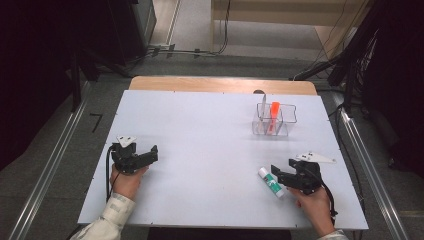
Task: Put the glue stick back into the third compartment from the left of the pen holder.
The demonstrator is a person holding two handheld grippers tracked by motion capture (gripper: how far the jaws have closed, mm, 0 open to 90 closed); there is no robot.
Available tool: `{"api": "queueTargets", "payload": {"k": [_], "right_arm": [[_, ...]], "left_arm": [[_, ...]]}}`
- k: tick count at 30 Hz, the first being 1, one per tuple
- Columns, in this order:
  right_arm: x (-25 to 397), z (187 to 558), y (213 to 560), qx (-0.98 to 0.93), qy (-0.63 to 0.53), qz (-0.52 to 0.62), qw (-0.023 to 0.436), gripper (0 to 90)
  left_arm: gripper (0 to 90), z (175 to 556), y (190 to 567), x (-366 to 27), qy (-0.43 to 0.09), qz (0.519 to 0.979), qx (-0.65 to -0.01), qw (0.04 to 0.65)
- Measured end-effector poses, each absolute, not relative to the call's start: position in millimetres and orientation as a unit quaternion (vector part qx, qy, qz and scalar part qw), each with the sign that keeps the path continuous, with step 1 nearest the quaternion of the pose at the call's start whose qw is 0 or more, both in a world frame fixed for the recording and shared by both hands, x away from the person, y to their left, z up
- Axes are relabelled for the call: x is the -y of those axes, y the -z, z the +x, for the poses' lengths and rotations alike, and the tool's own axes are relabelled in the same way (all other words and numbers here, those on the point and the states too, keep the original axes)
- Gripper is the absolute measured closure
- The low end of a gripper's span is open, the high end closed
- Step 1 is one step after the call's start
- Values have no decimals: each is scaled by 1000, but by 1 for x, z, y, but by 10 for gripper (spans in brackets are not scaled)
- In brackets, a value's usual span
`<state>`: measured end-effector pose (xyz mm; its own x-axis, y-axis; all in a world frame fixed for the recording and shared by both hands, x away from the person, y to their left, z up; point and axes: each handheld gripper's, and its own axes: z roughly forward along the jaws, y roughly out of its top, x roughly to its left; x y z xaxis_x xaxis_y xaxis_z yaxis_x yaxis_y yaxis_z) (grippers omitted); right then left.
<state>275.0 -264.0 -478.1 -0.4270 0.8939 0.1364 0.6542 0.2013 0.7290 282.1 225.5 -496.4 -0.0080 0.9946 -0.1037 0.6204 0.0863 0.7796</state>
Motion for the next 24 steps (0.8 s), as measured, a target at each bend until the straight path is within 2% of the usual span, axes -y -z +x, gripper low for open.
{"api": "queueTargets", "payload": {"k": [24], "right_arm": [[250, 271, 485, -785, -356, 486, 143, 243]], "left_arm": [[89, 282, 497, -225, -275, 617, -655, 339]]}}
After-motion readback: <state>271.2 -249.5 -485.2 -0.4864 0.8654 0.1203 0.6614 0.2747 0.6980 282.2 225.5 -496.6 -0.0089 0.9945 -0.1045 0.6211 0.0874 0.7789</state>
